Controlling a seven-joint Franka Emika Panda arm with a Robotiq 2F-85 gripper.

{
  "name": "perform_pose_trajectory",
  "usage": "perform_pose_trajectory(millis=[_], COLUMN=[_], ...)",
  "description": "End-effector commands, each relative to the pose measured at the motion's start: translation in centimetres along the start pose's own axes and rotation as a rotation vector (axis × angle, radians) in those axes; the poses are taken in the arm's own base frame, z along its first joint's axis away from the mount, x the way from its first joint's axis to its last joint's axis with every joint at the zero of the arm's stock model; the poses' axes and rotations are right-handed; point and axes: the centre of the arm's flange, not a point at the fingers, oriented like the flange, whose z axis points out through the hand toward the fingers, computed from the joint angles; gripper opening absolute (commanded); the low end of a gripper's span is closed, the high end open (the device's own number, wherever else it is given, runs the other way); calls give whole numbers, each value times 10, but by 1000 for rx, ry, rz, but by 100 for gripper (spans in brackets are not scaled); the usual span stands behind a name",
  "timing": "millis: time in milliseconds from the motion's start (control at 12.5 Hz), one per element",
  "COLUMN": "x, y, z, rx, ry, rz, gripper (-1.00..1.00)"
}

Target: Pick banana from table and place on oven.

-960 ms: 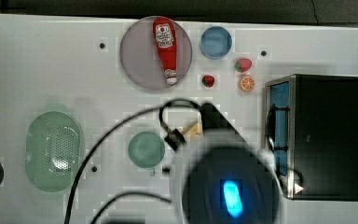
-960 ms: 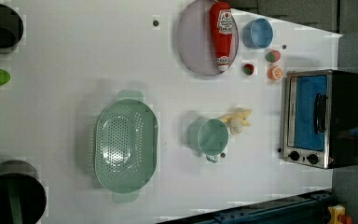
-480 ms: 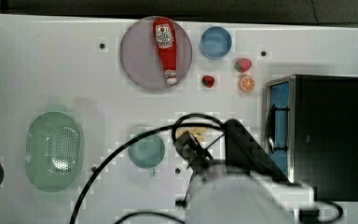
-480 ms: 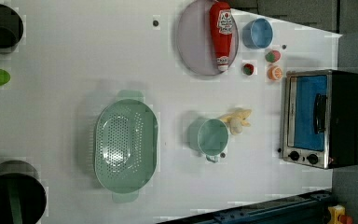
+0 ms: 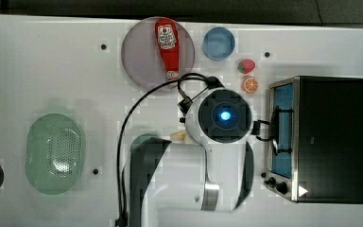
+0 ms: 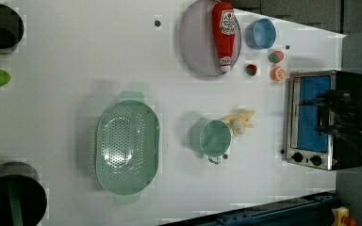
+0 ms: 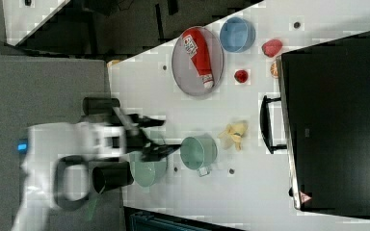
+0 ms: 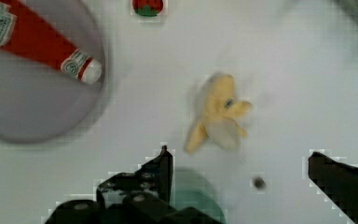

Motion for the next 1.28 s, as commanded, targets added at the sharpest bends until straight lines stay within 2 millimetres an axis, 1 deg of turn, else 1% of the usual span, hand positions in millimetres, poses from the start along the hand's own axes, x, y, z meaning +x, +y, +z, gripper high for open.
perform_pose_trajectory(millis=[80,240,480,560,720,880,960,1040,1120,1280], x=[-3,-3,-5,-5,-7,-8,-9,-8,-9,-13], y=[1,1,5,6,8,8,9,8,7,7], z=[40,89,156,176,210,236,246,251,252,252], rx=[26,32,-6,-20,-34,-29,-25,-17,-4,-1], ry=[53,62,32,21,11,18,22,30,42,42], rz=[-29,-30,-30,-30,-32,-35,-37,-36,-39,-43], gripper=[100,100,100,100,100,100,100,100,92,43])
